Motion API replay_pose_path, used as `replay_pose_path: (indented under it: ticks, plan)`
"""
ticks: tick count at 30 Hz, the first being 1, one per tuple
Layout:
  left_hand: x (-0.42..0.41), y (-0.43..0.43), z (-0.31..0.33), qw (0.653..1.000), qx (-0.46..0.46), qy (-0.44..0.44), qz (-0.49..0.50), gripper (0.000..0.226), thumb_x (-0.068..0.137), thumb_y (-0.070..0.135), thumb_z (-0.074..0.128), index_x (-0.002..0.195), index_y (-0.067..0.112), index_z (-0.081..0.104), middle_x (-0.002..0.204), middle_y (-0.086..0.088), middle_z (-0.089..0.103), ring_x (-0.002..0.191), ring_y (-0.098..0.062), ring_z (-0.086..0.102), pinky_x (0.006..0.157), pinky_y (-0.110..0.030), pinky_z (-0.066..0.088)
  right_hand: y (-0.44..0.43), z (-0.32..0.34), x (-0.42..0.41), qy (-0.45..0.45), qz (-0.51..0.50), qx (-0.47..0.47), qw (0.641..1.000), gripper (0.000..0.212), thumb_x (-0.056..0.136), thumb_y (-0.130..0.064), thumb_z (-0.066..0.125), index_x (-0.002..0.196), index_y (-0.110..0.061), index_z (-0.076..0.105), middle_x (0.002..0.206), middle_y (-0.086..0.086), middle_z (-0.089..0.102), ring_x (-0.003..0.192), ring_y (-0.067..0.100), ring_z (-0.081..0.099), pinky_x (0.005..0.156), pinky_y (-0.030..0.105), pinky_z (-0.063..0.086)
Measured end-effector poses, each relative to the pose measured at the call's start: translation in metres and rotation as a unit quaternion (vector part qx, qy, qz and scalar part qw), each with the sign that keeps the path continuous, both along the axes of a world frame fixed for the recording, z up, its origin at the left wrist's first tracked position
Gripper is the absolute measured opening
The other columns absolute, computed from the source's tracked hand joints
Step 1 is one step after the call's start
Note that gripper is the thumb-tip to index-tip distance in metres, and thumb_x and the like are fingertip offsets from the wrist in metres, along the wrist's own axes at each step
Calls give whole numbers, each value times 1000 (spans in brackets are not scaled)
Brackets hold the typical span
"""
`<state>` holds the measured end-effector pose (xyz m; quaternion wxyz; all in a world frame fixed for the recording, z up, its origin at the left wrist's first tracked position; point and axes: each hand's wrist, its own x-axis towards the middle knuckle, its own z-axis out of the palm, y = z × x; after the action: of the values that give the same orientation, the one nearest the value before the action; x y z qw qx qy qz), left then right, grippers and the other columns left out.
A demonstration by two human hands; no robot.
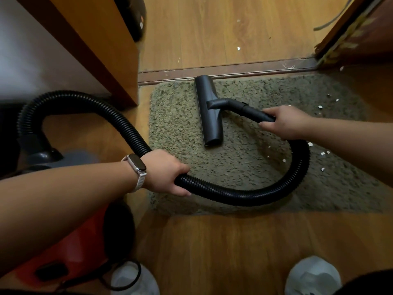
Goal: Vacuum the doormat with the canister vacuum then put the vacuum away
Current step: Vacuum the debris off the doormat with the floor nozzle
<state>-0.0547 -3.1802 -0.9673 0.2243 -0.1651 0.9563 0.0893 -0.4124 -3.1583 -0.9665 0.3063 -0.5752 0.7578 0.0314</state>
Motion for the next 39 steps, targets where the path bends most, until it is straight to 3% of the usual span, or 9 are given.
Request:
replay_pose_path:
  ticks: [8, 13, 18, 25, 31, 36, 39]
  plan:
    - [3, 0, 0, 1000, 10, 2, -6, 60, 79, 84, 37, 89, 26, 52, 80, 5, 64, 73, -20, 64, 68, -36, 55, -3, -1, 10, 13, 20, -6, 1000, 17, 92, -43, 60, 102, -30, 64, 75, -4, 63, 67, 13, 58, 55, 26, 38]
    - [6, 2, 2, 1000, 10, -2, -6, 58, 81, 83, 40, 87, 26, 49, 80, 4, 64, 74, -21, 64, 68, -35, 54, -6, 1, 25, 32, 46, -20, 998, 15, 93, -42, 58, 99, -29, 59, 78, -4, 61, 76, 24, 59, 62, 30, 40]
    - [12, 2, -2, 1000, 9, 9, 0, 63, 72, 90, 25, 81, 30, 41, 75, 6, 63, 69, -21, 63, 68, -37, 56, -10, 3, 39, 69, 79, -49, 993, 24, 94, -42, 55, 114, -30, 56, 81, 0, 61, 73, 26, 57, 60, 31, 45]
    - [12, 4, 4, 1000, -1, 0, -20, 61, 77, 86, 33, 87, 28, 48, 83, 5, 65, 74, -22, 64, 70, -37, 56, -13, 11, 46, 6, 100, -62, 993, 36, 93, -46, 58, 129, -41, 54, 83, -4, 63, 73, 20, 60, 62, 29, 45]
    - [-6, 3, 8, 1000, 2, 10, 0, 57, 79, 85, 38, 83, 28, 45, 77, 4, 64, 72, -22, 64, 66, -32, 53, 9, 19, 8, 28, 46, -48, 997, 30, 92, -44, 60, 121, -37, 60, 83, -3, 63, 77, 22, 59, 66, 31, 43]
    - [-22, -7, 12, 999, 0, 44, -18, 65, 70, 89, 21, 83, 30, 44, 76, 6, 63, 69, -17, 63, 65, -33, 55, 39, 34, -18, 37, -17, -27, 999, 28, 94, -42, 59, 121, -38, 60, 83, -4, 64, 73, 17, 59, 65, 32, 47]
    - [-30, -13, 22, 999, -7, 42, -13, 64, 68, 89, 21, 83, 31, 44, 76, 7, 62, 68, -15, 62, 62, -29, 52, 54, 48, -25, 40, -31, -28, 998, 28, 94, -42, 59, 121, -35, 60, 83, -4, 64, 68, 13, 58, 58, 29, 45]
